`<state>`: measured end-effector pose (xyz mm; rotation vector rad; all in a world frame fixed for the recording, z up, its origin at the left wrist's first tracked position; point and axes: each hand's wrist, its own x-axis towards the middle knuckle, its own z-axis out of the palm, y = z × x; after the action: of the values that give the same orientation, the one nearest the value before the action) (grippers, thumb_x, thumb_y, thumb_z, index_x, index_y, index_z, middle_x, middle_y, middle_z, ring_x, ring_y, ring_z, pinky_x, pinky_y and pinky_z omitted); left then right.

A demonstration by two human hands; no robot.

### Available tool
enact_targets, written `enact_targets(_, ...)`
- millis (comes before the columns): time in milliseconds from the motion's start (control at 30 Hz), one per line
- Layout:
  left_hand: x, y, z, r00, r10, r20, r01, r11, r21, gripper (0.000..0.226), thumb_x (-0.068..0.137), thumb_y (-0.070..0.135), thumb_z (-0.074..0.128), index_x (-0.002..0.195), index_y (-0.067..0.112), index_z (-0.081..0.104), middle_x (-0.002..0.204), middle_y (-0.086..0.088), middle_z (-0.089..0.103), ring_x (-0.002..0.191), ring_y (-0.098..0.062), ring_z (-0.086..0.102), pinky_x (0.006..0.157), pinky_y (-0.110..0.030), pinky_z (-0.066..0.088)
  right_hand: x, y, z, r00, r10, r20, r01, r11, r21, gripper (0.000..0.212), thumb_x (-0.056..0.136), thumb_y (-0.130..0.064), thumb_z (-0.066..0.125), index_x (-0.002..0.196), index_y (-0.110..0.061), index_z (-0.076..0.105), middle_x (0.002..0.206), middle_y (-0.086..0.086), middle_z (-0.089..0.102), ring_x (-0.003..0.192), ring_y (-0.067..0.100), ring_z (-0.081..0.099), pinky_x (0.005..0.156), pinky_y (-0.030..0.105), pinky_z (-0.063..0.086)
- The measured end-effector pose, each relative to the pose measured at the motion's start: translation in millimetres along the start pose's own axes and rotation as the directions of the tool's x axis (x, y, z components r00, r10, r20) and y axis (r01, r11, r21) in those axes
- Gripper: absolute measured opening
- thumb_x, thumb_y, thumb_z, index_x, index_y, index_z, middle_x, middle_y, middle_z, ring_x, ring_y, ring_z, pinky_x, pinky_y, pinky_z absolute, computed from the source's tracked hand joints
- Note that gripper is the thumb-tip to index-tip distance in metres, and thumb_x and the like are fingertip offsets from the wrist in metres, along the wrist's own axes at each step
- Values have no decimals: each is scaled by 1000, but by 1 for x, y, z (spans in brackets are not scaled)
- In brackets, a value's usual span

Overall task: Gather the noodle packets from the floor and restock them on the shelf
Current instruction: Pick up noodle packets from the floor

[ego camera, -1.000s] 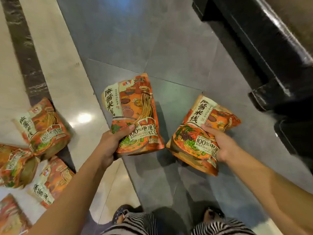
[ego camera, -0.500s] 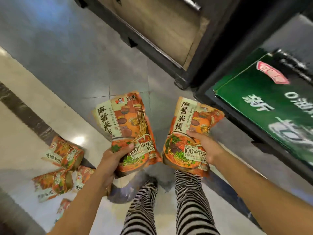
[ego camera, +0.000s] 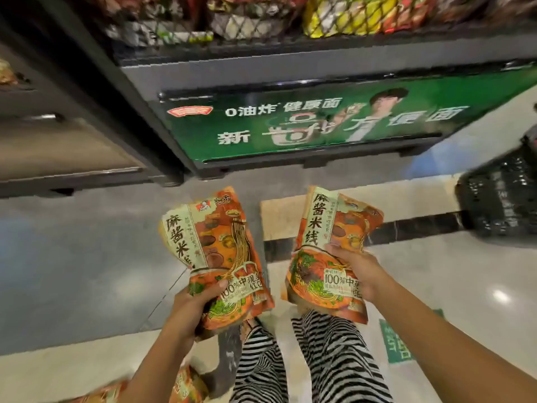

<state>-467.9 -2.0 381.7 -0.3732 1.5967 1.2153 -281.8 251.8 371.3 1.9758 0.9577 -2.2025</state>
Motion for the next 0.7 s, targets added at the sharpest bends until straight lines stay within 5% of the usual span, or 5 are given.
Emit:
enact_targets(167, 12, 14, 136, 993, -21, 115, -5, 976, 219, 51, 68, 15, 85, 114, 4, 66, 93, -13, 77, 80, -28, 75, 63, -33, 61, 4, 3, -135, 991, 15, -133, 18, 970, 241, 92, 31, -26, 98, 115, -3, 66, 101, 23, 73, 89, 41, 71, 83, 53, 57)
enact_targets(300, 21, 8, 258, 979, -52, 199, -22, 935, 354, 29, 80, 3, 74, 109, 5, 67, 91, -14, 77, 73, -25, 75, 52, -27, 57, 14, 6, -242, 979, 43, -197, 40, 917, 398, 102, 23, -30, 100, 116, -6, 66, 103, 22, 73, 93, 42, 71, 89, 60, 53)
enact_targets(400, 26, -5, 349, 968, -65, 242, -43, 907, 418, 29, 79, 1, 74, 107, 5, 67, 92, -13, 77, 74, -25, 75, 54, -28, 58, 15, -1, -313, 979, 31, -200, 68, 881, 468, 104, 20, -35, 100, 114, -7, 67, 103, 22, 73, 94, 42, 70, 91, 62, 51)
enact_targets(500, 28, -23, 433, 951, -113, 287, -43, 873, 485, 30, 78, 5, 77, 107, 6, 68, 92, -12, 77, 78, -27, 75, 58, -31, 60, 10, -7, -379, 973, 41, -227, 86, 848, 523, 73, 48, -25, 91, 115, -7, 67, 101, 21, 73, 94, 42, 70, 92, 62, 51)
enact_targets(700, 28, -42, 557, 921, -198, 337, -50, 795, 605, 59, 58, 14, 92, 111, 4, 68, 98, -18, 75, 89, -36, 74, 80, -47, 60, 8, -7, -481, 958, 75, -278, 126, 759, 639, 73, 48, -22, 95, 113, -6, 68, 100, 21, 74, 91, 42, 71, 90, 60, 53)
